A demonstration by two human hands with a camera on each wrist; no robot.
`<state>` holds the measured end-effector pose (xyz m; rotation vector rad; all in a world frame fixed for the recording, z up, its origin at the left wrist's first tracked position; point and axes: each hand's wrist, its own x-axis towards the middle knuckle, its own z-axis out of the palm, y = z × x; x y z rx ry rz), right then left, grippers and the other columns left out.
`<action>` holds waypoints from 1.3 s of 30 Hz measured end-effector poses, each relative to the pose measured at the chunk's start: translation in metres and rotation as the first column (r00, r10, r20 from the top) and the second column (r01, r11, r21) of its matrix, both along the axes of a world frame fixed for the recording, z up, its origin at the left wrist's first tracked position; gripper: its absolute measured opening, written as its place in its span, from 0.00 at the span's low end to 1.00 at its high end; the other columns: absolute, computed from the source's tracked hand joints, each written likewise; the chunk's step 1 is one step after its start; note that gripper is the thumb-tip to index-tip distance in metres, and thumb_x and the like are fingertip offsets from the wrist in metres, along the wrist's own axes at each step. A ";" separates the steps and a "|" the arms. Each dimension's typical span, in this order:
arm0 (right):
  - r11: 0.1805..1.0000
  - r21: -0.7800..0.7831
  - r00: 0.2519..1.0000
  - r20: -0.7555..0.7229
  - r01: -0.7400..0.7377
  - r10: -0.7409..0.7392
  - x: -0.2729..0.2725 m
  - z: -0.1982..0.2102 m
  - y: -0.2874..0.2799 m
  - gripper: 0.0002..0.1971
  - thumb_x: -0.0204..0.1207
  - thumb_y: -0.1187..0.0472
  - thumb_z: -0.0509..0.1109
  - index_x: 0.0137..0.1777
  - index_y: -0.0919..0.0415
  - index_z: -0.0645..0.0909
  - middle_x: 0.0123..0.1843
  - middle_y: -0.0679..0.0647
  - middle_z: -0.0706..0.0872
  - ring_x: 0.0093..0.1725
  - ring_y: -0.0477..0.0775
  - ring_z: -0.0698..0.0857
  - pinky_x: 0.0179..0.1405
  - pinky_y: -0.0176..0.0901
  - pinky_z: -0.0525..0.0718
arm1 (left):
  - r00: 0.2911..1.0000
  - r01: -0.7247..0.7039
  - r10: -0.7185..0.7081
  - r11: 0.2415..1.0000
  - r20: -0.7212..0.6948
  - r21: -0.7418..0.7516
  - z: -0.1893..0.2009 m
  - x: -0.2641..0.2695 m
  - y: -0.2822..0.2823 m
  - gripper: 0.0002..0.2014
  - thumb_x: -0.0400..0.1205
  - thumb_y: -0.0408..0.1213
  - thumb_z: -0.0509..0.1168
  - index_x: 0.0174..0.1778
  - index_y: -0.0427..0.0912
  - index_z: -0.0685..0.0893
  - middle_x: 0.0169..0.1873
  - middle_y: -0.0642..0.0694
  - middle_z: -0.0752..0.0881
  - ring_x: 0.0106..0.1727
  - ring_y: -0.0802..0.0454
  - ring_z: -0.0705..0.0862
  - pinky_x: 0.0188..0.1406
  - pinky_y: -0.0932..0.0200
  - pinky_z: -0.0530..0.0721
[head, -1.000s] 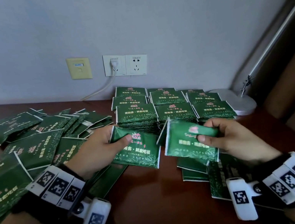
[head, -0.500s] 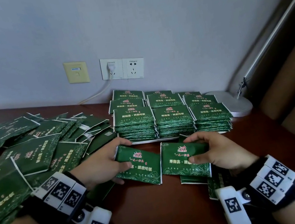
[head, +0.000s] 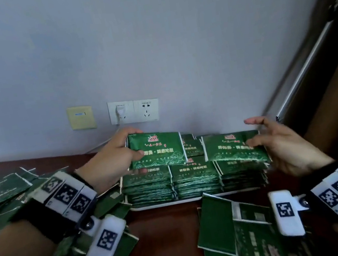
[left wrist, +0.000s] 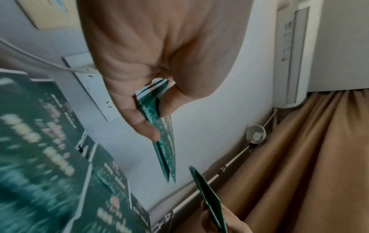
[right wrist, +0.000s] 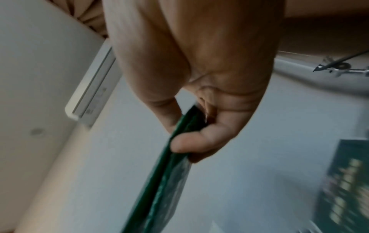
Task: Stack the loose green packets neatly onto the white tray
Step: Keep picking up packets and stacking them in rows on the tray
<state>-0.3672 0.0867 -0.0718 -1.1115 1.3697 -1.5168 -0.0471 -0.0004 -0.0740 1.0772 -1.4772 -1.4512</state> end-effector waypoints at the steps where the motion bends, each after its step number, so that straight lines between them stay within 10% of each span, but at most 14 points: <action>1: 0.999 -0.033 0.999 0.034 0.034 -0.033 -0.012 0.007 -0.010 0.20 0.76 0.79 0.67 0.61 0.55 0.77 0.42 0.61 0.88 0.31 0.52 0.88 0.21 0.40 0.85 | 1.000 -0.008 0.008 1.000 0.002 -0.007 0.010 -0.010 -0.012 0.23 0.82 0.17 0.63 0.61 0.51 0.81 0.65 0.38 0.81 0.60 0.38 0.85 0.38 0.50 0.91; 8: 0.957 -0.098 0.955 0.150 0.273 -0.257 -0.090 -0.008 -0.094 0.07 0.73 0.70 0.76 0.46 0.61 0.83 0.38 0.53 0.90 0.38 0.49 0.88 0.27 0.32 0.85 | 0.997 -0.028 0.024 0.999 0.069 0.046 0.036 -0.081 -0.092 0.20 0.81 0.18 0.66 0.62 0.46 0.82 0.61 0.44 0.81 0.57 0.45 0.85 0.38 0.53 0.91; 14: 0.994 0.032 0.980 0.166 0.109 -0.113 -0.125 -0.030 -0.154 0.09 0.77 0.79 0.67 0.49 0.69 0.86 0.50 0.64 0.89 0.46 0.56 0.90 0.39 0.39 0.92 | 0.957 -0.089 0.073 0.995 0.281 0.044 0.007 -0.114 -0.144 0.18 0.82 0.24 0.69 0.65 0.43 0.80 0.53 0.39 0.87 0.44 0.46 0.87 0.29 0.55 0.88; 18: 0.992 0.125 0.992 0.122 0.021 -0.036 -0.141 -0.037 -0.169 0.11 0.78 0.81 0.65 0.51 0.71 0.86 0.53 0.64 0.88 0.53 0.59 0.88 0.37 0.38 0.91 | 0.904 -0.069 0.049 0.997 0.425 0.033 -0.011 -0.120 -0.165 0.20 0.77 0.28 0.74 0.65 0.41 0.83 0.55 0.38 0.89 0.53 0.39 0.90 0.54 0.40 0.90; 22: 0.954 0.281 0.994 -0.001 -0.108 0.113 -0.140 -0.050 -0.170 0.10 0.80 0.78 0.65 0.55 0.71 0.86 0.45 0.59 0.86 0.44 0.53 0.87 0.42 0.44 0.92 | 0.788 -0.064 0.088 0.996 0.610 -0.062 -0.023 -0.122 -0.164 0.20 0.78 0.36 0.76 0.65 0.46 0.82 0.57 0.46 0.87 0.44 0.51 0.87 0.32 0.62 0.87; 29: 0.903 0.408 0.920 -0.287 -0.136 0.268 -0.133 -0.053 -0.165 0.07 0.81 0.63 0.72 0.56 0.58 0.89 0.37 0.45 0.88 0.40 0.44 0.82 0.45 0.41 0.78 | 0.706 0.020 0.092 0.988 0.702 -0.150 -0.021 -0.119 -0.162 0.25 0.76 0.30 0.76 0.69 0.46 0.82 0.68 0.45 0.83 0.57 0.47 0.86 0.60 0.47 0.88; 39: 0.912 0.385 0.859 -0.412 -0.138 0.304 -0.122 -0.034 -0.140 0.12 0.80 0.59 0.73 0.62 0.50 0.86 0.62 0.51 0.89 0.64 0.50 0.84 0.60 0.49 0.82 | 0.614 0.157 0.024 0.976 0.789 -0.152 -0.004 -0.102 -0.147 0.15 0.84 0.32 0.67 0.65 0.50 0.85 0.63 0.46 0.85 0.59 0.50 0.85 0.37 0.68 0.81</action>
